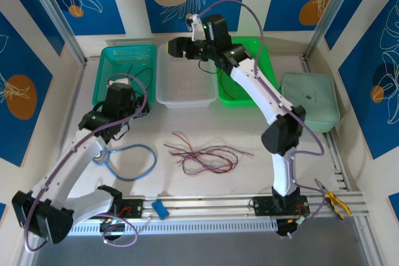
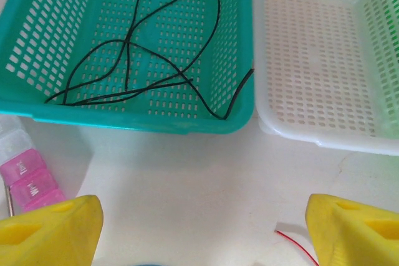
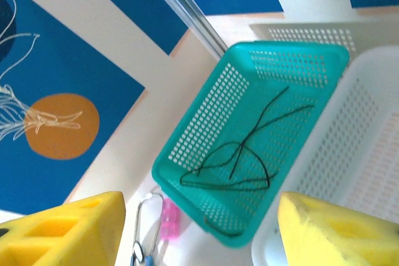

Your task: Untangle the cables

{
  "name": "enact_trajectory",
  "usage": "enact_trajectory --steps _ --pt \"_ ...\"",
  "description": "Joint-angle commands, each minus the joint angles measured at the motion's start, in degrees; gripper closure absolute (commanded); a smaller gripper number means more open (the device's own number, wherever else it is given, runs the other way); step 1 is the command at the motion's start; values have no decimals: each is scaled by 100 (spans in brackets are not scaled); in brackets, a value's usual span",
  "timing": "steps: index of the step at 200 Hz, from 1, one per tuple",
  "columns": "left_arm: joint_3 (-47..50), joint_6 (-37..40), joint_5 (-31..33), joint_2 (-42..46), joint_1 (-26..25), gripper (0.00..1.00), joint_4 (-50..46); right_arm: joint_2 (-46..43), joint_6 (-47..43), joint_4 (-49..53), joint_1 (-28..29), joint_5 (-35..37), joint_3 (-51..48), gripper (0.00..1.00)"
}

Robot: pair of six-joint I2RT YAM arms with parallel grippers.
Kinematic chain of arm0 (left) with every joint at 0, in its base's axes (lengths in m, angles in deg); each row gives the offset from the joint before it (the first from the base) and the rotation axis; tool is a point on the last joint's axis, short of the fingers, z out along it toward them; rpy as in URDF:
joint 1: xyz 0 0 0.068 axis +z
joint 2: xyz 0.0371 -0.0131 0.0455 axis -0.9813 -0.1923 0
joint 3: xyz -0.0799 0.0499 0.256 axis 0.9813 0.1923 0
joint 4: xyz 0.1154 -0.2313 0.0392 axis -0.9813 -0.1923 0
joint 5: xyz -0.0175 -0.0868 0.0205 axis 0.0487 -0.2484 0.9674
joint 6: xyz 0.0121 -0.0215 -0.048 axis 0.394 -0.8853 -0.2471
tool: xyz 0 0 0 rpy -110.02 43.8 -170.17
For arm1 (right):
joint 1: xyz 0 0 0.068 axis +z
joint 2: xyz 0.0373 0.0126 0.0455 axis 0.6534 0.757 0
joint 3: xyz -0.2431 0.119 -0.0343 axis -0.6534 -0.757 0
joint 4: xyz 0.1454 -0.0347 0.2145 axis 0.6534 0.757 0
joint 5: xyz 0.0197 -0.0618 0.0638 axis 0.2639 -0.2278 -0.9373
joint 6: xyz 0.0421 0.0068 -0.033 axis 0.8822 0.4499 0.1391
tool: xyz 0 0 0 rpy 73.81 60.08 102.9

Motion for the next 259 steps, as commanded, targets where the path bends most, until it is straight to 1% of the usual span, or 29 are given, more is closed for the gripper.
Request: enact_trajectory --steps 1,29,52,62,87,116,147,168,179,191,212,231,243,251,259 --pt "-357 440 -673 -418 214 17 425 -921 -216 -436 -52 -102 -1154 34" --pt "-444 819 -767 -1045 377 19 924 -2031 -169 -788 -257 -41 -2583 35" --pt "-807 1010 -768 -1660 520 22 912 -2771 -113 -888 -473 -37 -3415 35" --pt "-947 1033 -760 -1880 556 24 926 -3059 -87 -863 -553 -24 -3659 35" --pt "-1245 1030 -758 -2350 635 34 979 -3623 -61 -851 -729 -2 -4105 35" --pt "-1468 1097 -702 -2788 644 43 837 -3971 -146 -663 -900 14 -4246 34" --pt "-1418 1092 -620 -2940 644 60 950 -4171 -129 -655 -1096 -60 -4374 35" --pt "-1424 1062 -534 -3015 651 78 1010 -4206 -137 -620 -1146 -129 -4368 35" --pt "-1445 1056 -477 -3050 652 91 1060 -4212 -145 -598 -1150 -133 -4364 35" --pt "-1492 1042 -355 -3105 657 100 1130 -4231 -146 -589 -1170 -134 -4365 35" --pt "-1703 1101 -143 -3254 688 100 1227 -4257 -150 -572 -1185 -162 -4403 35" --pt "-1946 1138 336 -3388 760 100 1421 -4292 -155 -537 -1199 -183 -4435 35" --pt "-2087 1129 714 -3474 815 100 1702 -4311 -155 -523 -1197 -189 -4453 35" --pt "-2101 1048 944 -3582 879 100 2078 -4330 -146 -519 -1198 -191 -4471 35" --pt "-2196 828 976 -3768 997 100 2376 -4332 -131 -534 -1198 -193 -4495 35"
